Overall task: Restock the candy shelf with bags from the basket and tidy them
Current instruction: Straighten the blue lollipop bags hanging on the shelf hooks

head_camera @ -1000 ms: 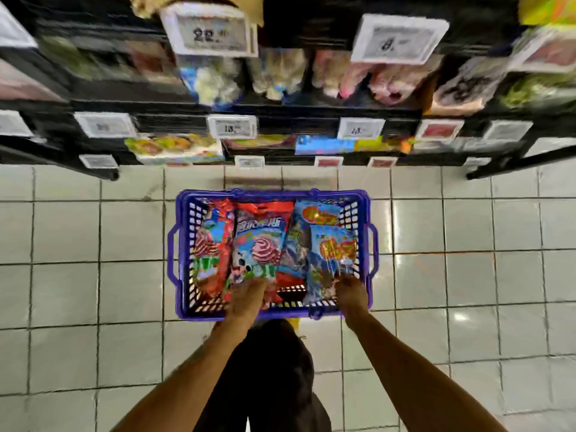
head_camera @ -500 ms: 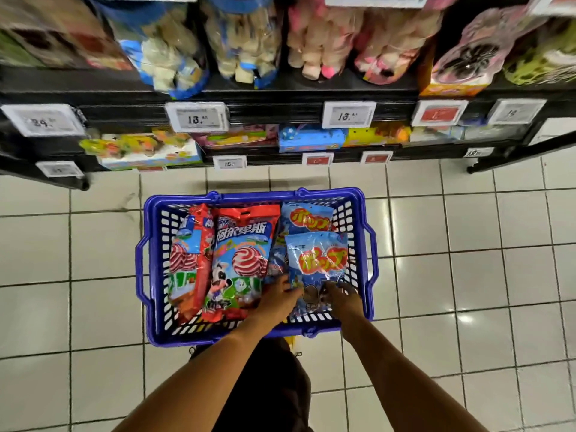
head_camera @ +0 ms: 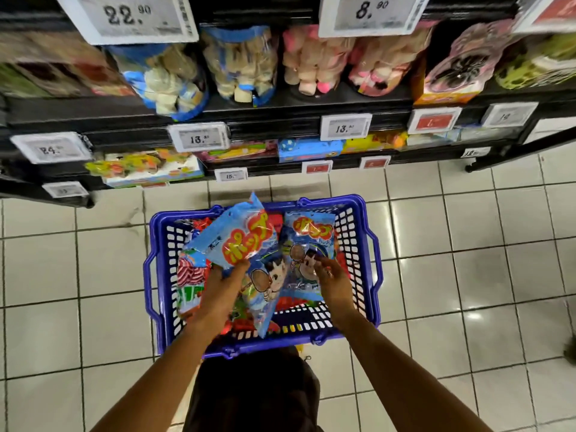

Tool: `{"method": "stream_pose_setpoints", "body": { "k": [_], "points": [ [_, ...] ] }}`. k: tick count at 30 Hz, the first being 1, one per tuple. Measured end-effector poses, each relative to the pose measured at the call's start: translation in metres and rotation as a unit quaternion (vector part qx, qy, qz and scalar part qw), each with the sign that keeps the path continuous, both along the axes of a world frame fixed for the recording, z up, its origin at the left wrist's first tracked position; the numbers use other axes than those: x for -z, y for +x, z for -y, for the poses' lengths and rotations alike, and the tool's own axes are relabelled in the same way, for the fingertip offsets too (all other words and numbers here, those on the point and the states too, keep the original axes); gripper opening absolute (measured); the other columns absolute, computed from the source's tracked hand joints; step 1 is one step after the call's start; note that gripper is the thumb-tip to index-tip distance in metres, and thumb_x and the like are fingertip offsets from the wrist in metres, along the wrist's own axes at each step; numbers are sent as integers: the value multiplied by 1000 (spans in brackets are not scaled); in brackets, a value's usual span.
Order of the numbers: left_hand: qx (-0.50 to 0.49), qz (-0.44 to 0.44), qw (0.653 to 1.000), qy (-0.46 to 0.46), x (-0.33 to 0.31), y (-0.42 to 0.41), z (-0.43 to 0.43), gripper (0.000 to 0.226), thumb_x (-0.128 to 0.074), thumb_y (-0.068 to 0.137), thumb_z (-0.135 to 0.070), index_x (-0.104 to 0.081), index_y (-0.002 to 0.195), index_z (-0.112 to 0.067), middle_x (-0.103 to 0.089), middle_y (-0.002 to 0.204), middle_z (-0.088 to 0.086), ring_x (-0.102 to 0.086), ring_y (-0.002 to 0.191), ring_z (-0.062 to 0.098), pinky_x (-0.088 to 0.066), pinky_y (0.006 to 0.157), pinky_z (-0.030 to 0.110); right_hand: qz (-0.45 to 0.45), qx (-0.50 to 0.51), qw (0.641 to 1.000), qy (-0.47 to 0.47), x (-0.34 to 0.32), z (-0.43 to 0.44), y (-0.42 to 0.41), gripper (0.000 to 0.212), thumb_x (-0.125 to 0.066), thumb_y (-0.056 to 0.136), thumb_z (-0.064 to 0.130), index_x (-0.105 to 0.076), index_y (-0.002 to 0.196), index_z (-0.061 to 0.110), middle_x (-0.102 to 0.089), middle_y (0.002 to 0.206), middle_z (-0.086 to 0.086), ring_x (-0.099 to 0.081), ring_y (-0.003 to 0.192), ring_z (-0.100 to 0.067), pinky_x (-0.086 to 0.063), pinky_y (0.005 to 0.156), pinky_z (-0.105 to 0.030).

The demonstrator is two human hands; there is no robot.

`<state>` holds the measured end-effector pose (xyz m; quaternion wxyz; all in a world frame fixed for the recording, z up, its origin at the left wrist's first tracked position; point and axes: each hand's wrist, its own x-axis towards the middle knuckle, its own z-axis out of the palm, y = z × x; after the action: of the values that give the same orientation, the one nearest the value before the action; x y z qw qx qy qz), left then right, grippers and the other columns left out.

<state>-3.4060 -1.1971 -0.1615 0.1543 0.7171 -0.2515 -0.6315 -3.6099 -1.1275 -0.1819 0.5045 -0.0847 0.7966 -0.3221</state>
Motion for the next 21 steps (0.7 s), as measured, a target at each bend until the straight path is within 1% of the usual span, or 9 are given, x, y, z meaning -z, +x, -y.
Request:
{"method": "stream_pose_setpoints", "body": {
  "k": [2,4,5,8,11,12,15,18,21],
  "points": [
    [-47,-13,999,11,8,17,10,37,-71,85,-37,-58,117,-23,-67,113,5,-62,109,32,-48,98,55,-13,-25,999,23,15,2,-2,26,-68,90,19,-62,113,5,-69,111,-13,-67,91,-21,-54,72,-22],
    [-82,-61,994,30,13,31,17,45,-75,82,-33,-60,120,-17,-68,118,14,-63,109,36,-45,100,61,-7,-33,998,55,31,7,-4,39,-74,85,17,-59,119,5,-68,111,-10,-67,99,-26,-56,87,-36],
    [-75,-83,993,36,15,37,19,47,-78,78,-34,-63,118,-15,-69,116,16,-64,107,36,-46,99,61,-2,-26,998,61,37,10,-5,44,-76,83,19,-56,121,9,-67,110,-7,-67,97,-23,-57,86,-38],
    [-51,-123,990,44,23,48,20,56,-83,65,-27,-66,115,-12,-72,111,12,-68,106,28,-51,94,49,-13,0,998,69,48,18,-7,33,-79,80,29,-57,103,22,-65,99,-1,-67,78,-9,-58,68,-25],
    [-66,-137,987,57,31,49,16,31,-76,74,-8,-68,103,-15,-76,98,6,-72,92,22,-55,76,37,-23,-41,995,91,53,17,-13,41,-86,71,23,-62,103,15,-71,100,-5,-70,90,-25,-59,80,-40],
    [-68,-126,988,62,31,48,15,20,-71,80,-2,-68,96,-14,-76,91,4,-73,86,21,-56,71,36,-10,-31,996,86,52,16,-13,43,-88,69,18,-66,105,13,-73,96,-8,-71,87,-26,-60,77,-41],
    [-74,-91,989,91,30,48,15,22,-54,86,7,-64,77,-10,-73,69,3,-71,67,19,-57,57,30,11,33,994,104,37,16,-14,40,-89,65,10,-69,100,8,-73,79,-6,-70,63,-18,-59,53,-28],
    [-60,-60,991,103,13,52,16,23,-45,82,6,-61,67,-2,-66,56,8,-63,57,24,-53,61,33,58,54,993,92,13,11,-14,41,-83,67,-2,-68,105,3,-74,86,-12,-72,75,-29,-62,67,-42],
    [-19,-25,998,60,-18,61,17,21,-45,86,3,-57,69,7,-60,45,12,-58,48,28,-50,54,28,55,31,997,52,-33,-4,-14,47,-86,67,2,-67,109,10,-74,92,-6,-73,80,-22,-62,72,-40]
  ]
}}
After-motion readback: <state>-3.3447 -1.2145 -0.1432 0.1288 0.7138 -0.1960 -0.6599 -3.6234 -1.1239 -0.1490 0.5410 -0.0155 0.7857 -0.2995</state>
